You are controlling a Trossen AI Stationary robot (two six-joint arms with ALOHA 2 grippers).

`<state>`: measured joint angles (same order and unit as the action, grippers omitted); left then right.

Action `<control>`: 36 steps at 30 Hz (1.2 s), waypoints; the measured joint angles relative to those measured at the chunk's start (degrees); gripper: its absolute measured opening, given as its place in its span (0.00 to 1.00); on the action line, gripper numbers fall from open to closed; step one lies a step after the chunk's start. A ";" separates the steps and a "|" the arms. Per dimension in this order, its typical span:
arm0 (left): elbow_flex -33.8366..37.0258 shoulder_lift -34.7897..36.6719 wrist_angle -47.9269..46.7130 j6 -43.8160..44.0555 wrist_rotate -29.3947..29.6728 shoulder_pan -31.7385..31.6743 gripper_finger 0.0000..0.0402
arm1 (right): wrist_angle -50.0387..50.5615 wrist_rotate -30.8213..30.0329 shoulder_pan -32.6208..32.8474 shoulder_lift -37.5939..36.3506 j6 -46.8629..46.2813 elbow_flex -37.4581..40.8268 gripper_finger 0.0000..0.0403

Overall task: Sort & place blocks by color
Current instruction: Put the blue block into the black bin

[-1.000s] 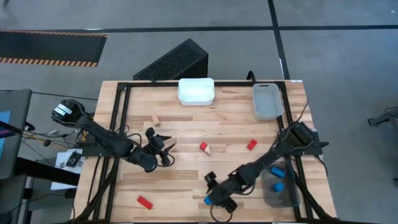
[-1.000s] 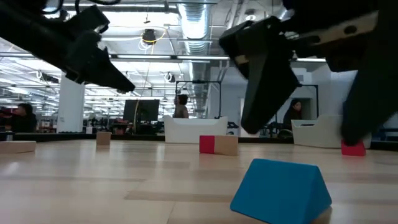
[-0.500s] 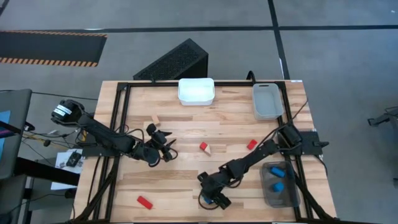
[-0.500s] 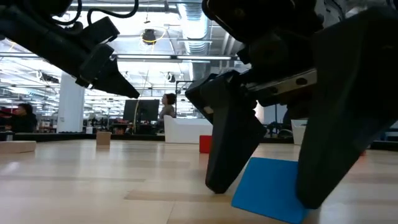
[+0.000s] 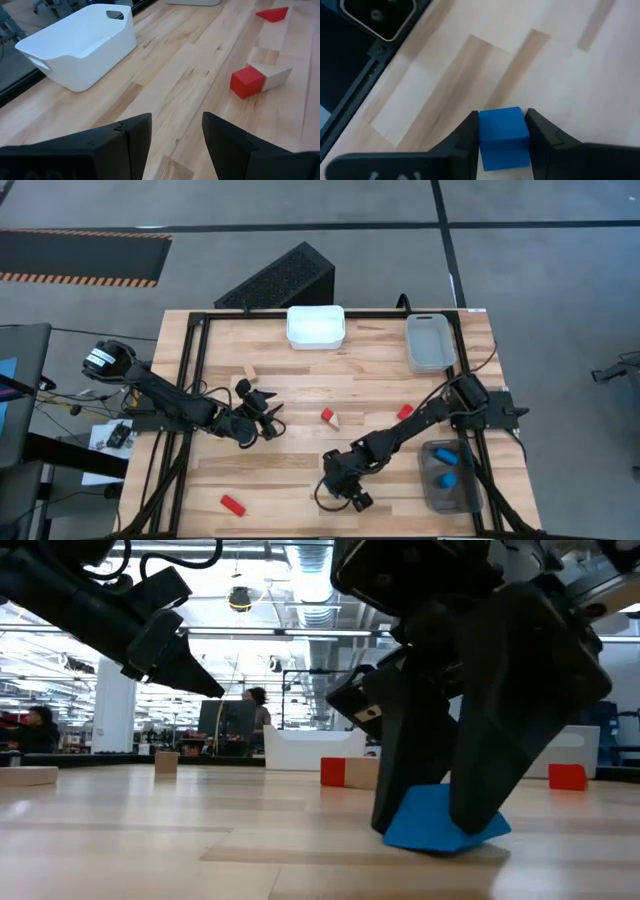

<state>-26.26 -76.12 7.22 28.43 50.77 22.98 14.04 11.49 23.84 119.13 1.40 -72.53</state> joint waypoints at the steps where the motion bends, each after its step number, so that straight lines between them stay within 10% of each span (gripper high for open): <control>1: 0.00 0.00 0.00 0.19 -0.01 0.00 0.41 | 0.78 -0.02 -0.11 -0.26 -0.43 0.00 0.30; 18: 0.02 0.00 -0.20 0.93 -1.02 0.00 0.41 | 39.24 -12.34 0.31 -23.73 -13.36 4.51 0.32; 36: 0.02 0.00 -0.17 2.68 -0.99 0.00 0.41 | 46.98 -11.81 18.89 -50.63 -58.23 25.72 0.33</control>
<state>-26.24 -76.12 7.05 31.12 49.78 22.98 61.02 -0.32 42.73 68.50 -56.83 -46.81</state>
